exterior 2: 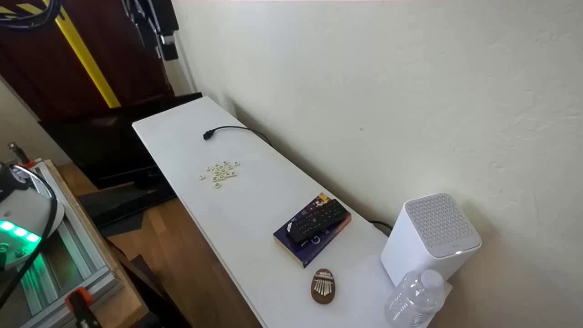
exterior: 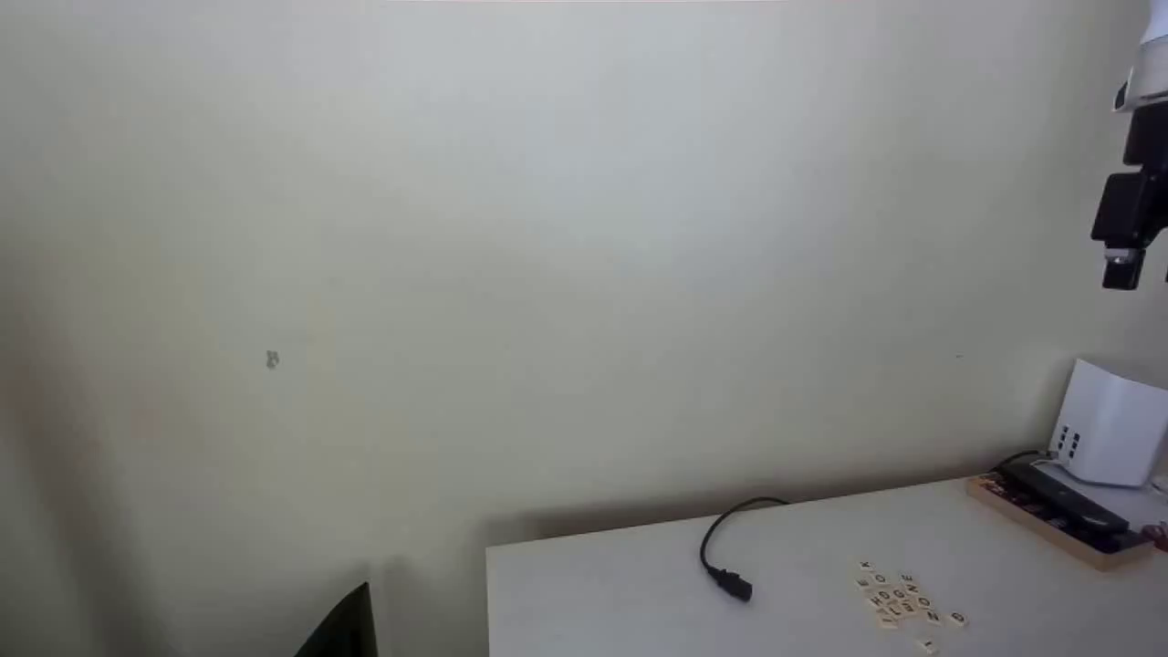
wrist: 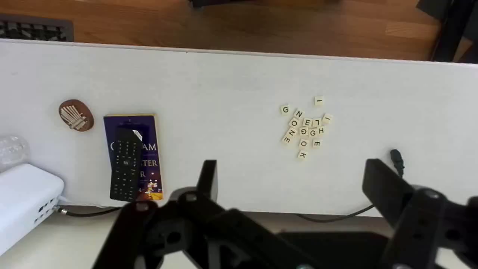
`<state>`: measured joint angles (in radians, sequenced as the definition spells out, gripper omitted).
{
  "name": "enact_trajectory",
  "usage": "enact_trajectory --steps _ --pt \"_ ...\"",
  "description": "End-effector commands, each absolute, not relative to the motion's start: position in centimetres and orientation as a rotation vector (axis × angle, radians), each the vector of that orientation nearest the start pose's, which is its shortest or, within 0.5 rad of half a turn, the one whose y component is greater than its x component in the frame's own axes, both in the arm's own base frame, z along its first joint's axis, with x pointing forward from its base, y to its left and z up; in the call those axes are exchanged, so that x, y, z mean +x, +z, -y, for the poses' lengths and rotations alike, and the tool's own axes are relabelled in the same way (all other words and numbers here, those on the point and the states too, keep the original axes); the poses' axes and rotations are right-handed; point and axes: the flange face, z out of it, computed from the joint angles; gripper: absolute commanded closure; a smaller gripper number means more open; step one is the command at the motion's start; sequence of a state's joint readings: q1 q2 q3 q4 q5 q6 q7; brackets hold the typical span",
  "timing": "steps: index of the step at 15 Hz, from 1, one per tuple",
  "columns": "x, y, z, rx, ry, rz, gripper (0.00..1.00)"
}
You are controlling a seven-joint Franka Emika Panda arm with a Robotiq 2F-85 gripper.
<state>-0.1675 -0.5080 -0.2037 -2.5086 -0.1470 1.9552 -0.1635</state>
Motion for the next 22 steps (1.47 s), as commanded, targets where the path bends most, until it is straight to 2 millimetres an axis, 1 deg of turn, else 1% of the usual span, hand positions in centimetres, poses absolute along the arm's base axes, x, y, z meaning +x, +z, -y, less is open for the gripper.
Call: enact_trajectory --steps 1,6,7,9,11,12,15,16,18,22 --pt "35.6 44.9 15.1 -3.156 0.094 -0.192 0.00" --pt "35.6 44.9 15.1 -3.156 0.094 -0.192 0.00" --pt "35.9 44.5 14.6 -3.155 0.070 -0.187 0.00" --pt "36.9 42.8 12.8 -3.165 0.065 -0.129 0.00" --pt "37.8 41.2 11.1 -3.192 0.041 -0.037 0.00" --pt "38.2 40.3 10.1 -3.194 0.035 0.037 0.00" --pt "39.4 37.4 7.8 -3.188 0.021 0.134 0.00" --pt "39.8 36.2 7.3 -3.185 0.024 0.147 0.00" --pt "40.5 34.0 7.2 -3.167 0.029 0.153 0.00" --pt "42.0 30.0 8.2 -3.111 0.076 0.132 0.00"
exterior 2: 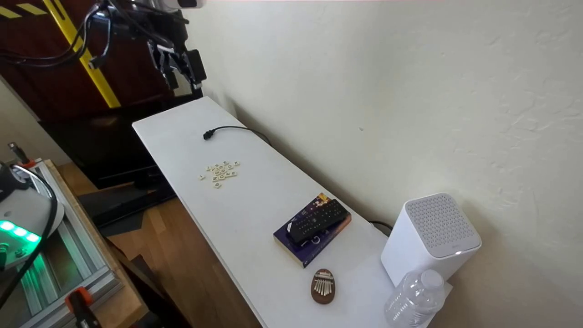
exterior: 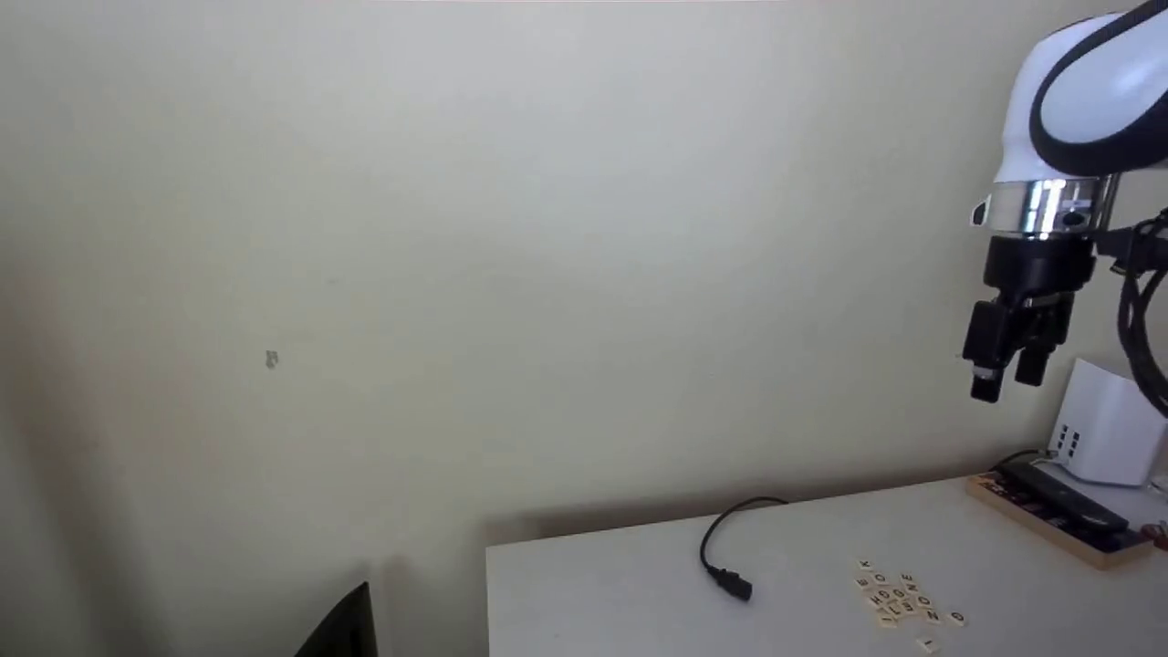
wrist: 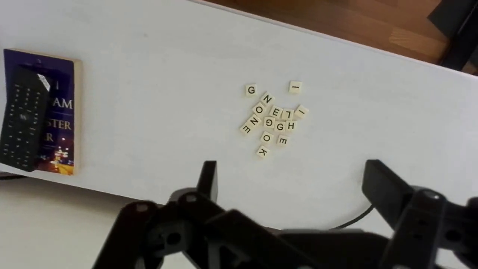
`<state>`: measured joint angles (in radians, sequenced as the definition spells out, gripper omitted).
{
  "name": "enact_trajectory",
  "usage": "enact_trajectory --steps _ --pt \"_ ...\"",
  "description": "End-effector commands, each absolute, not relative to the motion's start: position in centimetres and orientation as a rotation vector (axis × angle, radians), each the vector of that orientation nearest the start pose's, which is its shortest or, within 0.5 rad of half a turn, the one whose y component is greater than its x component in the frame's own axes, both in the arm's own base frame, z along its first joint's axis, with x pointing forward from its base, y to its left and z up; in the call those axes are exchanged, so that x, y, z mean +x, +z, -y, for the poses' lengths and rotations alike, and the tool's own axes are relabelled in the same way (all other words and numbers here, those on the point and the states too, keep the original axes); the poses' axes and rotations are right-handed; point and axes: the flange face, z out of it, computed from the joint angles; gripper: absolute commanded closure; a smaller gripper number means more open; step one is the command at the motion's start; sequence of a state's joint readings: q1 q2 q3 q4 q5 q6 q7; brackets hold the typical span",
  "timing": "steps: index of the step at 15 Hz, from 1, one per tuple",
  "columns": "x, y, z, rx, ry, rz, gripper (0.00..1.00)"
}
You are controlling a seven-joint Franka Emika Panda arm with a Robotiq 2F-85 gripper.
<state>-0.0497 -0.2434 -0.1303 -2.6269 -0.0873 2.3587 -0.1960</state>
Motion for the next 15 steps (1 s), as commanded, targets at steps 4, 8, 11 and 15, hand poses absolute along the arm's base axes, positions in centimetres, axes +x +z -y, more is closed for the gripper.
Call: enact_trajectory --steps 4,8,11,15 --pt "42.9 26.3 8.8 -3.041 0.124 0.148 0.00" --pt "43.8 24.2 9.2 -3.016 0.136 0.128 0.00" --pt "43.3 24.4 9.0 -3.036 0.158 0.134 0.00" --pt "43.7 24.7 9.1 -3.036 0.153 0.135 0.00"
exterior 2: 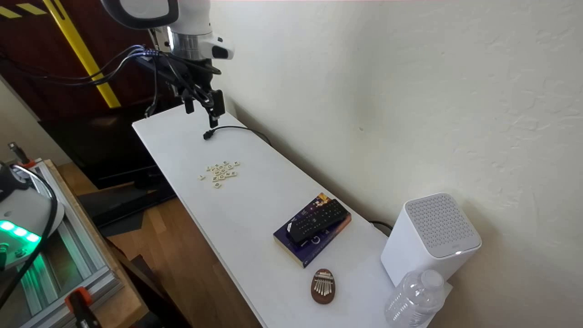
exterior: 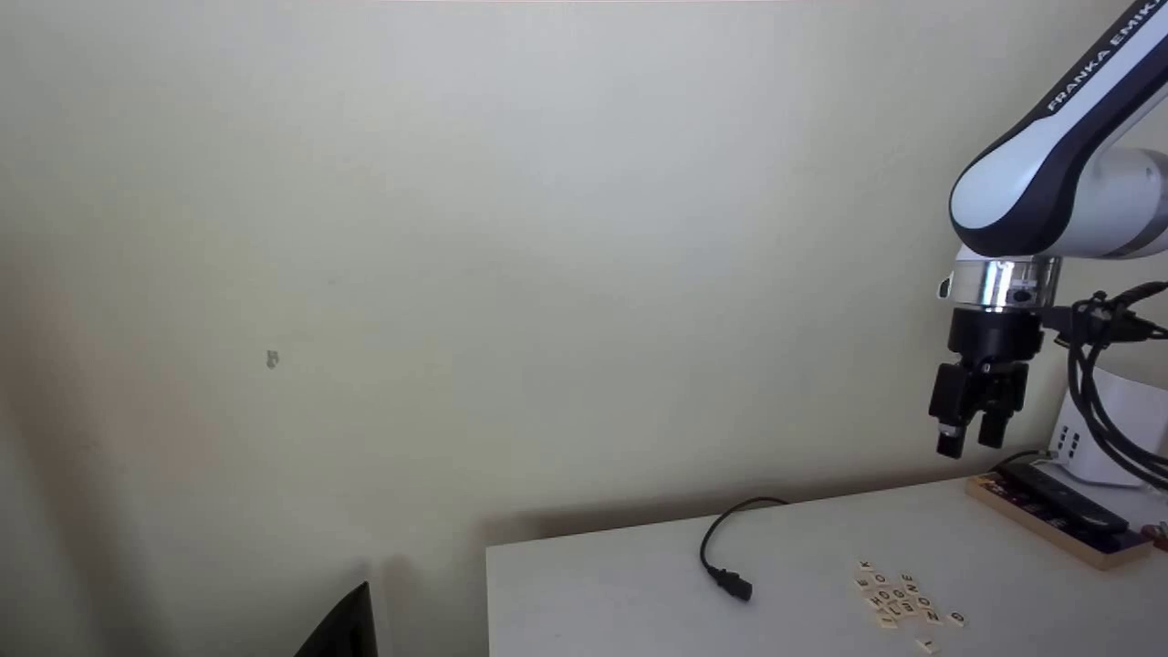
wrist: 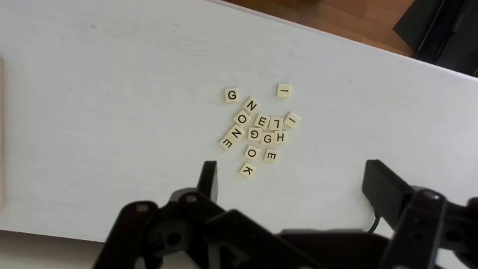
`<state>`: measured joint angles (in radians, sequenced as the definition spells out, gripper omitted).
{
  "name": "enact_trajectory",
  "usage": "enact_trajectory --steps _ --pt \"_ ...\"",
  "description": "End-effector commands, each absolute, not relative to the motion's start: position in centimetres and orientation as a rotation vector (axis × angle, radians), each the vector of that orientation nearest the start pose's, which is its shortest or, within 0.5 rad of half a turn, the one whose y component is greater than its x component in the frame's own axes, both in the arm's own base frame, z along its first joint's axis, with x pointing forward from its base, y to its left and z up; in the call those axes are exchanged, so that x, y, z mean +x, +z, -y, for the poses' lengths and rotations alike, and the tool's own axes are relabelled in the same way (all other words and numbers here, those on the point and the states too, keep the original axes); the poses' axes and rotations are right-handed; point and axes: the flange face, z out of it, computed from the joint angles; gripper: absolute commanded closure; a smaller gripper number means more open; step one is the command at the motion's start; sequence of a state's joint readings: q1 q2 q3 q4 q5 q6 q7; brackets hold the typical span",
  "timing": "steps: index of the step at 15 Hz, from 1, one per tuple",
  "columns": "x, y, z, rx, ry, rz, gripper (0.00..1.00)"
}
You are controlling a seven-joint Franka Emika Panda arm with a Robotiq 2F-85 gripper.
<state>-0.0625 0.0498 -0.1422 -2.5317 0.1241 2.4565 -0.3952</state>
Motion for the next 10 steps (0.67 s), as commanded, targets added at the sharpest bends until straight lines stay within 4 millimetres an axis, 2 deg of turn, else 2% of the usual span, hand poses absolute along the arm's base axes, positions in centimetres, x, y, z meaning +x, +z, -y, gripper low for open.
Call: enact_trajectory --steps 1,10 --pt "44.0 23.7 8.7 -3.056 0.150 0.091 0.00" --pt "45.3 17.6 7.3 -3.107 0.037 0.096 0.00"
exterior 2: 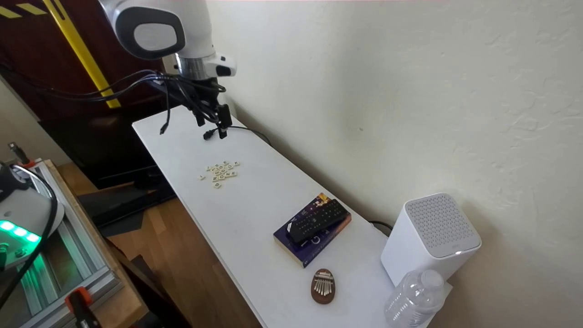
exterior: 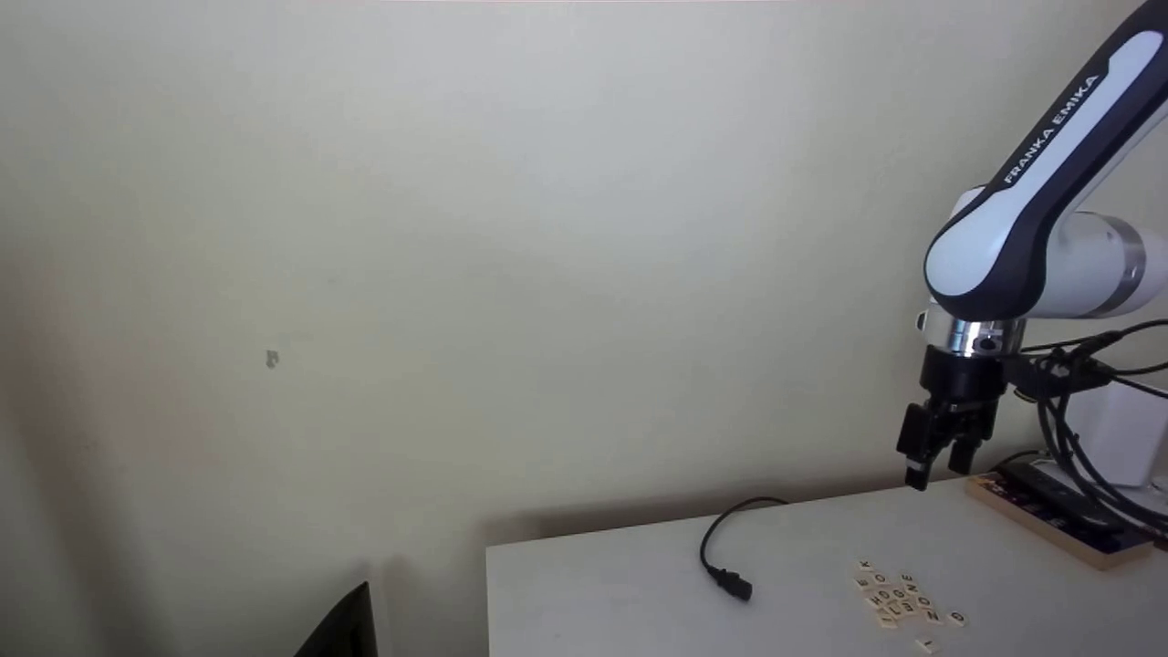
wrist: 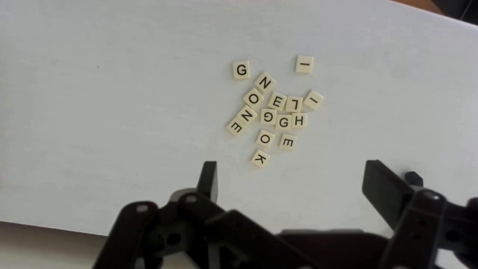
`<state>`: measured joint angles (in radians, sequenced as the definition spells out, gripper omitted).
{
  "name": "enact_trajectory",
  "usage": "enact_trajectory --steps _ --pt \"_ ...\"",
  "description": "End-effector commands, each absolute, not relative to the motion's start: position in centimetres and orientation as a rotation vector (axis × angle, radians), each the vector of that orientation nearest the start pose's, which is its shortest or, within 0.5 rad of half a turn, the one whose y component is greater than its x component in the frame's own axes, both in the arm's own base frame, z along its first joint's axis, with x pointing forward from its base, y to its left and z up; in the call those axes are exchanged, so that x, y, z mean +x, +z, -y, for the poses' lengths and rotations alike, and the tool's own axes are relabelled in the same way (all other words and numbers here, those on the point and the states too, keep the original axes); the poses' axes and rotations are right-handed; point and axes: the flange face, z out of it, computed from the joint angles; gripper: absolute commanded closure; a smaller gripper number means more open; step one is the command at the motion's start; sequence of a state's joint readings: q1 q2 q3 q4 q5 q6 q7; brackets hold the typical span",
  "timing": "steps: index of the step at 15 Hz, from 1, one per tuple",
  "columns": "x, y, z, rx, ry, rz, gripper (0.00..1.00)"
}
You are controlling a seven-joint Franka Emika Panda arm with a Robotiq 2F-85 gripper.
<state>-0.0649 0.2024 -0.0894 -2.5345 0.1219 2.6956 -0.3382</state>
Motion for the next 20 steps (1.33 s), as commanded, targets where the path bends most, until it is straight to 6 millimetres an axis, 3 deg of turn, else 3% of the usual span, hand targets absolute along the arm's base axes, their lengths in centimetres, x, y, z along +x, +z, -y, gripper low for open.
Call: enact_trajectory --steps 1,4,5,6,16,20 --pt "45.3 16.8 7.2 -3.108 0.048 0.095 0.00" --pt "45.4 14.9 7.1 -3.117 0.070 0.086 0.00" --pt "45.4 14.3 7.2 -3.116 0.076 0.079 0.18" --pt "45.6 13.9 7.2 -3.118 0.076 0.073 0.28" --pt "47.6 9.2 8.1 -3.128 0.119 0.121 0.98" --pt "47.9 7.2 8.2 -3.150 0.130 0.183 1.00"
